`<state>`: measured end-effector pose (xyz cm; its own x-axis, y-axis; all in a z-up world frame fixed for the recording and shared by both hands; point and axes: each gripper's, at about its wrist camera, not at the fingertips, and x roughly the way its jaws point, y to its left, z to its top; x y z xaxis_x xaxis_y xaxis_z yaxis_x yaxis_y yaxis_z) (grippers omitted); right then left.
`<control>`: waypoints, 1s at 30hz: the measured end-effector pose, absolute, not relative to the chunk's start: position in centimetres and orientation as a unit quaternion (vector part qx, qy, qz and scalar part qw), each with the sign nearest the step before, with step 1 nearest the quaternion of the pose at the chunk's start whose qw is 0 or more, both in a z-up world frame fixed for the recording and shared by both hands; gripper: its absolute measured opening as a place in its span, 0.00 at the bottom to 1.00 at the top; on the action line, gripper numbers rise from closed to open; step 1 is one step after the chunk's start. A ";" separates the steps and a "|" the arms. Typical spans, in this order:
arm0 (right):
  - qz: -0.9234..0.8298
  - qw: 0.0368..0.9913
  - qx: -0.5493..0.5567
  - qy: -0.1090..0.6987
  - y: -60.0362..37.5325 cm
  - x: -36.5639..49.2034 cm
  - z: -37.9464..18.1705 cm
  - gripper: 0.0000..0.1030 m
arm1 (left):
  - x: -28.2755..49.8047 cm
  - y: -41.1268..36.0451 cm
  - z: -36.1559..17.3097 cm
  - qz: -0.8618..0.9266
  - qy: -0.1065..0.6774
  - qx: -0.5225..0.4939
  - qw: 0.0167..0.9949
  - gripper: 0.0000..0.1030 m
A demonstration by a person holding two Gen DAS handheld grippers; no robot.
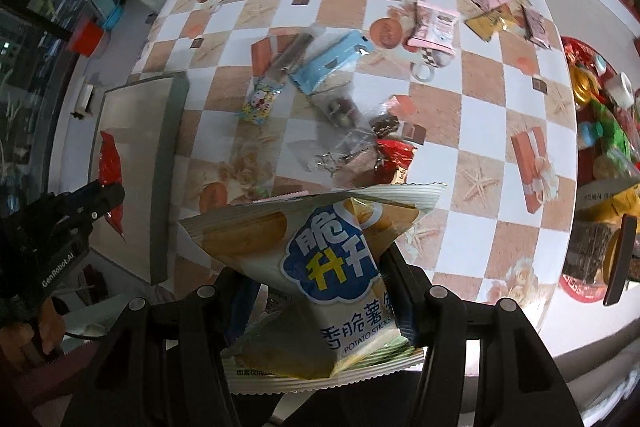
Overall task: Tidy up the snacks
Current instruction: 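Carry the chip bag and red candy bar toward the beige tray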
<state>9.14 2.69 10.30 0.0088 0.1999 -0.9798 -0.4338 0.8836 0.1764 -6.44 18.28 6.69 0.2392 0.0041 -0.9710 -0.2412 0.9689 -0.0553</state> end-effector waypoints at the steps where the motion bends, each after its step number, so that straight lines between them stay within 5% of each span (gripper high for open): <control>1: 0.226 0.705 -0.090 0.666 2.8 9.1 10.4 0.57 | -6.5 18.5 6.8 0.082 0.610 -0.099 0.782 0.24; 30: 0.256 0.692 -0.116 0.664 5.8 7.9 10.0 0.57 | -9.3 21.5 6.5 0.126 0.596 -0.129 0.783 0.24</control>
